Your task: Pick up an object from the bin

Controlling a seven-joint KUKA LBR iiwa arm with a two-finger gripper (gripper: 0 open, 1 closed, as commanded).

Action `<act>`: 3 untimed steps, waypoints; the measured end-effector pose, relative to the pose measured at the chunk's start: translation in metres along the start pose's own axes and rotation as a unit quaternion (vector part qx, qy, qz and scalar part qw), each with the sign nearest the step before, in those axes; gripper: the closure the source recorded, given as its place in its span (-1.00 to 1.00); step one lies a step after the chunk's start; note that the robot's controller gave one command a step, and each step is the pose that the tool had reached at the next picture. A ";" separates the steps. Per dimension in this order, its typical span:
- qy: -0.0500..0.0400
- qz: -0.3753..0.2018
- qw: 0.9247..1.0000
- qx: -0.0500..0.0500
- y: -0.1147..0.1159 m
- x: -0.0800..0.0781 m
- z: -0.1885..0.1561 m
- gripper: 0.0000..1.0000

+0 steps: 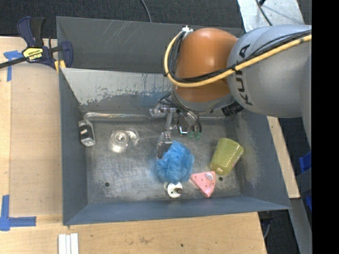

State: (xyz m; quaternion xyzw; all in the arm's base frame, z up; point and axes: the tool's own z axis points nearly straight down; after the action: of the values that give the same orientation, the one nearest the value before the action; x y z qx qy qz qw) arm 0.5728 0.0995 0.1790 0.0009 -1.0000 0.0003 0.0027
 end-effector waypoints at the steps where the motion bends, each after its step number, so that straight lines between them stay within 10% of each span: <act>1: -0.004 0.001 1.000 -0.001 0.000 -0.002 -0.004 -1.00; 3: -0.004 -0.101 0.995 0.000 0.041 -0.029 0.049 -1.00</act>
Offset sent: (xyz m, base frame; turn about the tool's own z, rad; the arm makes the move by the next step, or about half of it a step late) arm 0.0327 0.0442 -0.1090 -0.2657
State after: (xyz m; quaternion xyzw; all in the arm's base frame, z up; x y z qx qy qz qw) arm 0.6013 0.1408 0.1299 0.1017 -0.9948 0.0000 -0.0009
